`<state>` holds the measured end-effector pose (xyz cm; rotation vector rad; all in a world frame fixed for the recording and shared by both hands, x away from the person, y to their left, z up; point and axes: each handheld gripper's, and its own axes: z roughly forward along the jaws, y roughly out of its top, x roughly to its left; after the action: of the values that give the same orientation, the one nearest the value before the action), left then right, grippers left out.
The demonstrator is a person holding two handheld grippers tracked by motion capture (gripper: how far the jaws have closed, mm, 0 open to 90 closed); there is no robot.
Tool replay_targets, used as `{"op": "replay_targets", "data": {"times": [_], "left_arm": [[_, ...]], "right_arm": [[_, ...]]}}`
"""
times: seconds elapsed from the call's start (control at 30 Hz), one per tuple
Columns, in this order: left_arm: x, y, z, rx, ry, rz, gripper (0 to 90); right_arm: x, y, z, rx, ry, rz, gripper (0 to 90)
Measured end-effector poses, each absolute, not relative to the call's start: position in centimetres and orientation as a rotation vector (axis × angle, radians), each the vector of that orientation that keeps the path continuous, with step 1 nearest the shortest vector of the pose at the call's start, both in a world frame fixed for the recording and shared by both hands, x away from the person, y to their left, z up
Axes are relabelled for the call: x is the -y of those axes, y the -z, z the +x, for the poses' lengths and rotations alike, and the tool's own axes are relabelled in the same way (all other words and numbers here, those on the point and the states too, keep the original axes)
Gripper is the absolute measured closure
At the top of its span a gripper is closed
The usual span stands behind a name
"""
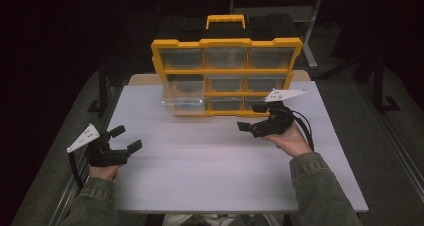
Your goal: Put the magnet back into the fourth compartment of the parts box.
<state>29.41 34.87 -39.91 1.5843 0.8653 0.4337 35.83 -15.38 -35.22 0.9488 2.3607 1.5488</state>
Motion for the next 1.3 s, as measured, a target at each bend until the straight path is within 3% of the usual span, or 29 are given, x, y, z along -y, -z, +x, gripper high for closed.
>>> {"op": "replay_targets", "data": {"times": [1.3], "left_arm": [[-34.8,39.9,29.4,-0.867,-0.436,1.586,0.0]], "right_arm": [[21.2,39.0,32.1,-2.175,-1.556,1.067,7.3]]}}
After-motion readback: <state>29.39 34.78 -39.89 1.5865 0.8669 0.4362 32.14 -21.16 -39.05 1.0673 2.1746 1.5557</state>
